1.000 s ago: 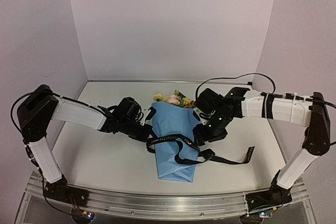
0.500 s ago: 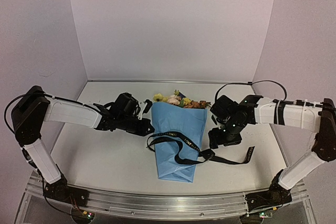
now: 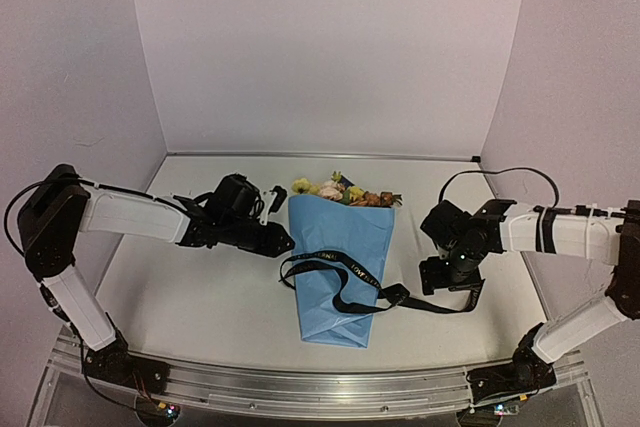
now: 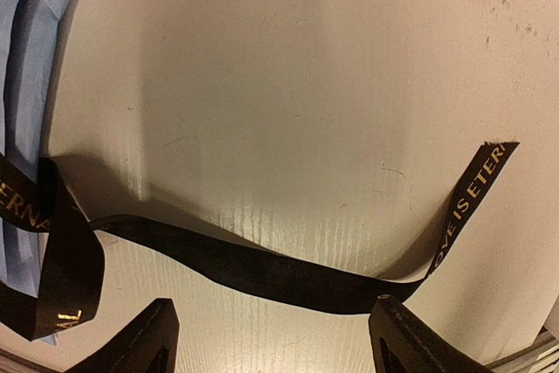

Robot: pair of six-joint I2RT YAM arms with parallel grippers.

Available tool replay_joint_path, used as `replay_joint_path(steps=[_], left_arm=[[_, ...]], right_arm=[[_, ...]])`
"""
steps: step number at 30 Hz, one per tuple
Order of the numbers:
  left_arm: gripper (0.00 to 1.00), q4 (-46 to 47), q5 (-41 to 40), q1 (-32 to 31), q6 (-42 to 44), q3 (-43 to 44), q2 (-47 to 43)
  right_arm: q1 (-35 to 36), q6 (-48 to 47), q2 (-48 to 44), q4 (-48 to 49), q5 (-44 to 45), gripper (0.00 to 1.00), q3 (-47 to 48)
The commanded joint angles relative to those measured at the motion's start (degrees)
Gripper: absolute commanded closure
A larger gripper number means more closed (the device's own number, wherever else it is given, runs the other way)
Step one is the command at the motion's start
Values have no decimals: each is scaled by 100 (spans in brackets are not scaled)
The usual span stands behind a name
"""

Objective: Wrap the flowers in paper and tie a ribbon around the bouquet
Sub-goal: Cross the ribbon over the folded bouquet.

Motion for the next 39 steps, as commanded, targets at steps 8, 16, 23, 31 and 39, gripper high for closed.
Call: replay_joint_path(steps=[8, 16, 23, 31, 39], left_arm=[[74, -98, 23, 99, 69, 110, 543], [67, -276, 312, 89, 264, 37, 628], [63, -149, 666, -5, 490, -177, 214], [58, -248, 923, -237, 718, -21, 289], [52, -311, 542, -340, 745, 264, 535]], right_arm=[[-30, 76, -224, 234, -10, 23, -84], [-30, 97, -205, 283, -98, 23, -79], [-30, 104, -253, 278, -126, 23, -97], [-30, 122, -210, 278, -181, 23, -62], [-30, 127, -245, 278, -163, 23, -100]])
